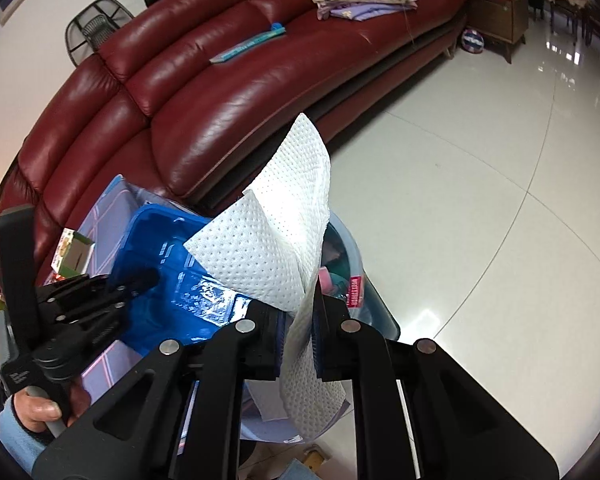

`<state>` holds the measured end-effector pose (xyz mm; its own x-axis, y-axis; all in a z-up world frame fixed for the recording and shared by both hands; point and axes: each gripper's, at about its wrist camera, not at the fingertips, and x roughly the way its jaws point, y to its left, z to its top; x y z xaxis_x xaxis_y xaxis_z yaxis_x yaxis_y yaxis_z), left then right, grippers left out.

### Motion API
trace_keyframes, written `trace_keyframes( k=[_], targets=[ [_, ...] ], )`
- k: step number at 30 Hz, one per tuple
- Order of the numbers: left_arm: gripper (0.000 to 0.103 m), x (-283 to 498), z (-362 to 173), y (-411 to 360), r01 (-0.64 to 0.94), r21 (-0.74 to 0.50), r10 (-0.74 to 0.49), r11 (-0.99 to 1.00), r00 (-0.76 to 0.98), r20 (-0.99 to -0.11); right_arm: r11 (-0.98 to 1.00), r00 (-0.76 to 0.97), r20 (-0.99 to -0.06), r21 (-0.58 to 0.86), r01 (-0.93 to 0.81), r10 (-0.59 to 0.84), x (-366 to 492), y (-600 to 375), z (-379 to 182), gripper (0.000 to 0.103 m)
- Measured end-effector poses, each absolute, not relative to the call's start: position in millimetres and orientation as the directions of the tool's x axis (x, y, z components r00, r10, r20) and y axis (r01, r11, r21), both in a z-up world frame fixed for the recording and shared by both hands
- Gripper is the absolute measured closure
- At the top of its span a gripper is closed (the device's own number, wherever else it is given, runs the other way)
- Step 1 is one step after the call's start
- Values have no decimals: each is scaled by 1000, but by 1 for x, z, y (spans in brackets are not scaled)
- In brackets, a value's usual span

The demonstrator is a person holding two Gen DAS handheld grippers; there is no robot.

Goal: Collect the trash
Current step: 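Carry tray and paper towel over the teal bin and open both tools, then move both tools back over the table toward the bowl and bread box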

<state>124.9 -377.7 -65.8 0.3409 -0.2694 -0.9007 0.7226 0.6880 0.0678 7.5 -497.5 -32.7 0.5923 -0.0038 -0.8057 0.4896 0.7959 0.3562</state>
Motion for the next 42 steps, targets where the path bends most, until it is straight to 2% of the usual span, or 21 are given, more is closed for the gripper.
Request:
trace_keyframes(
  k=[4, 5, 6, 8, 13, 18, 20, 22, 25, 30, 34, 37, 42],
  targets=[
    [87, 136, -85, -395, 720, 87, -233, 688, 333, -914, 790, 574, -819, 353, 501, 2, 15, -501, -42, 92],
    [77, 138, -86, -398, 720, 79, -235, 690, 325, -916, 792, 569, -822, 349, 501, 3, 17, -501, -45, 92],
    [62, 139, -86, -397, 718, 75, -238, 692, 325, -915, 794, 565, -825, 347, 499, 6, 20, -501, -47, 92],
    [48, 140, -82, -396, 710, 89, -251, 699, 360, -899, 799, 558, -830, 345, 493, 13, 25, -498, -49, 92],
    [45, 142, -77, -389, 704, 65, -269, 708, 354, -896, 806, 547, -837, 347, 479, 35, 35, -493, -56, 92],
    [36, 146, -65, -367, 682, 52, -283, 729, 370, -885, 823, 522, -849, 349, 447, 76, 52, -481, -64, 88],
    [34, 150, -59, -355, 669, 29, -297, 742, 368, -881, 833, 512, -855, 343, 434, 85, 60, -474, -66, 79],
    [29, 153, -51, -343, 654, 16, -309, 757, 379, -872, 837, 505, -857, 348, 423, 101, 68, -469, -69, 53],
    [23, 155, -42, -327, 633, 2, -323, 774, 398, -858, 844, 502, -860, 334, 419, 91, 76, -464, -71, 39],
    [18, 152, -33, -312, 621, -18, -342, 784, 407, -847, 841, 486, -869, 331, 428, 94, 83, -460, -75, 30],
    [17, 151, -31, -302, 610, -35, -349, 792, 404, -845, 845, 456, -887, 301, 443, 76, 89, -459, -80, 30],
    [17, 151, -32, -294, 606, -44, -353, 794, 401, -845, 831, 455, -888, 305, 465, 71, 87, -461, -80, 25],
    [12, 152, -34, -279, 590, -77, -365, 804, 387, -847, 819, 443, -894, 298, 490, 60, 81, -457, -77, 24]
  ],
)
